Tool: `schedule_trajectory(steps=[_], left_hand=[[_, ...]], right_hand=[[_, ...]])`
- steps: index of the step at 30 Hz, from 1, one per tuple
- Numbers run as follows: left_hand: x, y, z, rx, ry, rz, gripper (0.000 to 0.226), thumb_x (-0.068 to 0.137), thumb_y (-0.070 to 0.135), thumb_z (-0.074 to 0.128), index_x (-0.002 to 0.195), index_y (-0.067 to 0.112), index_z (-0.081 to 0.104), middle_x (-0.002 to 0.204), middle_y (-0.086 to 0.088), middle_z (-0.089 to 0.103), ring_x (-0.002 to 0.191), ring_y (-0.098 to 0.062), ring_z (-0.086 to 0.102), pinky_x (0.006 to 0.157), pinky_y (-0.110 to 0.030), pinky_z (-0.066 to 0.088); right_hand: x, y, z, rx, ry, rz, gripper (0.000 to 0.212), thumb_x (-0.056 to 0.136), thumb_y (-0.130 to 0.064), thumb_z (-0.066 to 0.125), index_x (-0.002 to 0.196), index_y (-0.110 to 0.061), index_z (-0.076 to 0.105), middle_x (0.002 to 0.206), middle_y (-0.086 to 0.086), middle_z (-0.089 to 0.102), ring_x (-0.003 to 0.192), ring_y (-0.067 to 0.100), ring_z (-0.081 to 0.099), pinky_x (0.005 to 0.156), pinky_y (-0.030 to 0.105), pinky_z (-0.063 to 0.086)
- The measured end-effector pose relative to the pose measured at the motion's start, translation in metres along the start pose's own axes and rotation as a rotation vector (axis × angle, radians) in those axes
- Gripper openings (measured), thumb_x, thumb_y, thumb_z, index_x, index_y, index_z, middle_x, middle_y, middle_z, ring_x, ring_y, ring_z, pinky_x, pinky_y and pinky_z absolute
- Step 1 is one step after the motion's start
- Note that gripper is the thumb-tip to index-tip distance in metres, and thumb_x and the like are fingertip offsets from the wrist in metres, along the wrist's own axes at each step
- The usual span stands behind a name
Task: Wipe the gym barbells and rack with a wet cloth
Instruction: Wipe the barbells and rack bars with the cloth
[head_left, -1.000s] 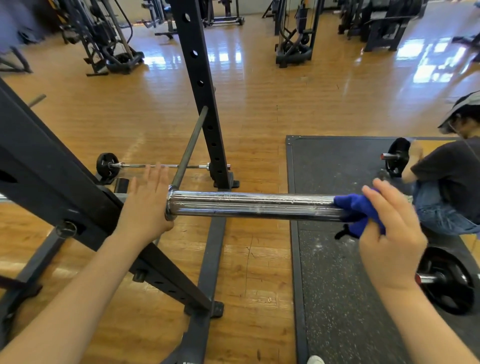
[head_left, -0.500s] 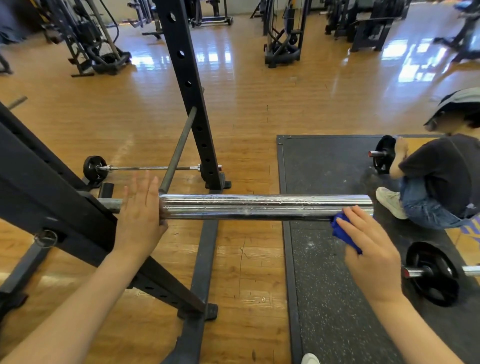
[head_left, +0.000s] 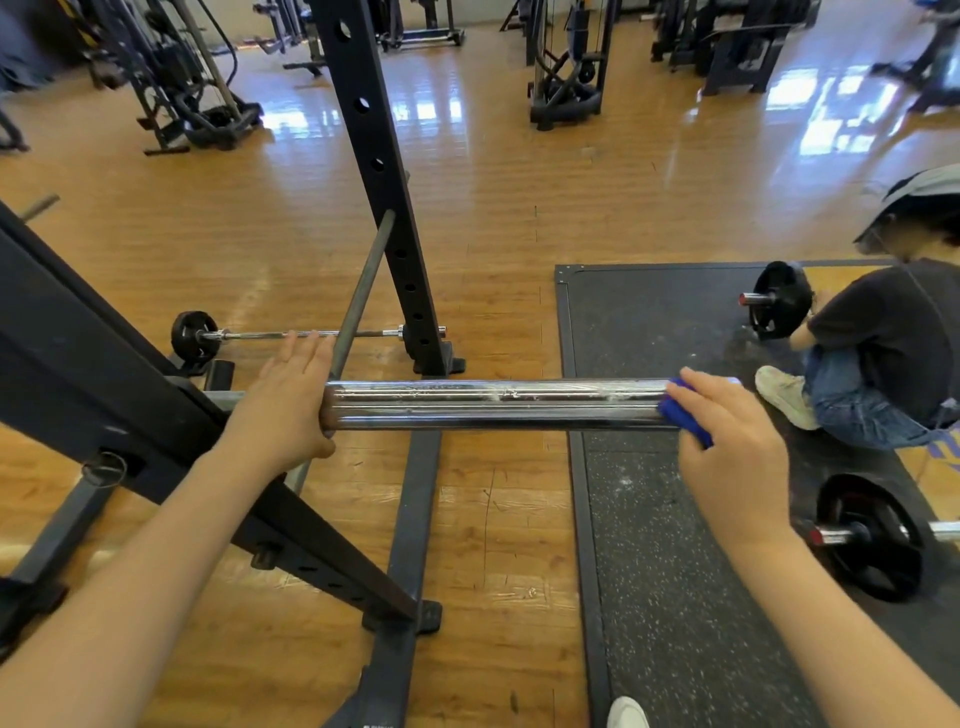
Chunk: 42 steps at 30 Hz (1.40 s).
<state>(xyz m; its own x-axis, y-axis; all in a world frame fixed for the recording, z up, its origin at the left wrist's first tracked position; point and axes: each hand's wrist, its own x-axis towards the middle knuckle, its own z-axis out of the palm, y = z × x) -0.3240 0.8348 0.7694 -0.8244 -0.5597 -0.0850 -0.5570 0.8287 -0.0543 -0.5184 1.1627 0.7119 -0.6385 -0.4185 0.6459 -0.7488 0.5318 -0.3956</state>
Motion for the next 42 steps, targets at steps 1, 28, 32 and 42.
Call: schedule_trajectory(steps=[1,28,32,42], left_hand=[[-0.002,0.0,0.001,-0.002,0.029,-0.005,0.118,0.07,0.025,0.081,0.15,0.011,-0.005,0.158,-0.008,-0.001,0.145,-0.026,-0.007,0.117,-0.04,0.005],[-0.005,-0.002,0.003,-0.041,0.001,-0.039,0.106,0.072,0.012,0.077,0.151,0.014,0.006,0.159,-0.003,0.0,0.146,-0.021,-0.004,0.117,-0.037,0.002],[-0.007,-0.002,0.004,-0.068,0.029,-0.038,0.106,0.072,0.01,0.077,0.151,0.014,0.007,0.159,-0.004,0.002,0.146,-0.022,-0.003,0.117,-0.039,0.003],[-0.008,-0.002,0.006,-0.065,0.068,-0.021,0.105,0.075,0.012,0.075,0.151,0.014,0.003,0.159,-0.004,0.001,0.146,-0.023,-0.002,0.117,-0.039,0.005]], right_hand=[[-0.006,0.003,-0.003,0.015,0.02,-0.003,0.031,0.082,-0.004,0.05,0.105,0.005,0.068,0.11,0.02,0.066,0.105,0.024,0.054,0.104,0.018,0.032],[0.019,-0.006,0.007,-0.015,0.009,0.131,0.034,0.073,0.016,0.062,0.105,0.008,0.067,0.107,0.023,0.066,0.101,0.038,0.061,0.097,0.026,0.035],[0.009,-0.017,0.012,0.004,-0.024,0.043,0.034,0.073,0.017,0.065,0.105,0.007,0.067,0.107,0.02,0.066,0.101,0.031,0.06,0.098,0.016,0.03],[0.013,-0.009,0.013,-0.014,0.098,0.202,0.032,0.076,0.011,0.052,0.103,0.008,0.068,0.107,0.023,0.065,0.101,0.041,0.059,0.095,0.03,0.038]])
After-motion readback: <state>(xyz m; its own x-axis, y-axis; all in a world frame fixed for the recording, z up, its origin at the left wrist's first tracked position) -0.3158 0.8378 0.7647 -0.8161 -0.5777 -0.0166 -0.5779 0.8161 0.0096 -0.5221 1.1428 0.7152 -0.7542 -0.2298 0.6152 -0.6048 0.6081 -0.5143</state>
